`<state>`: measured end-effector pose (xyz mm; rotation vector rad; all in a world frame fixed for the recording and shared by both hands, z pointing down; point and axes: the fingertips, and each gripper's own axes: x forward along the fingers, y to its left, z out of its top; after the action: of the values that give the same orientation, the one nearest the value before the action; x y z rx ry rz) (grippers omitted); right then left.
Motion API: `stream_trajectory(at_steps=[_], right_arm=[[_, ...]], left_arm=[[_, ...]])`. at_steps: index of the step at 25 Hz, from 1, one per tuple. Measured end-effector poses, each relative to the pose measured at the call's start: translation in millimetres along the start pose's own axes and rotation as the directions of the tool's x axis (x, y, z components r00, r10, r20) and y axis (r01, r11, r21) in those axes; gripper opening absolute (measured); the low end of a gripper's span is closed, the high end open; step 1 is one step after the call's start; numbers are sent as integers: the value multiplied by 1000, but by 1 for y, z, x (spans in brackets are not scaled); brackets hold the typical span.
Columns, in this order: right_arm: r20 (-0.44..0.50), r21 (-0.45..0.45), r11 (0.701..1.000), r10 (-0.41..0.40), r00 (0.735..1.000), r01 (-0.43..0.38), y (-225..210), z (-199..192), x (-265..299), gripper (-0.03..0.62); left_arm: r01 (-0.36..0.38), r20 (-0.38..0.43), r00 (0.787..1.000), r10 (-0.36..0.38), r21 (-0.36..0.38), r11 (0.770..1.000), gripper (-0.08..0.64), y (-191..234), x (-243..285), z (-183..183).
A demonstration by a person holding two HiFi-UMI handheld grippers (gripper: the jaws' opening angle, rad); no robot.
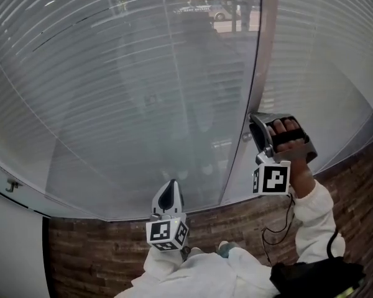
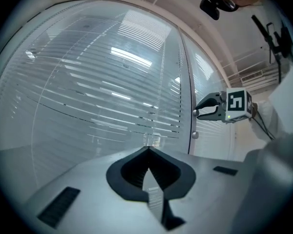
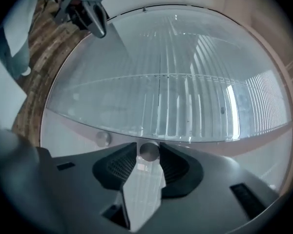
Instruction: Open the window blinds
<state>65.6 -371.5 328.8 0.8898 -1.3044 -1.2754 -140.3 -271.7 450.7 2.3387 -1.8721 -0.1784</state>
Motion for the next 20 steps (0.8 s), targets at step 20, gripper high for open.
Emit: stream_trajectory(at_steps=[20], right_arm=[[15,644,765,-5,1000,-6,-13,-5,9,133]], left_arm=[[1,12,1000,-1,-13,1000,0,-4,7,-1]])
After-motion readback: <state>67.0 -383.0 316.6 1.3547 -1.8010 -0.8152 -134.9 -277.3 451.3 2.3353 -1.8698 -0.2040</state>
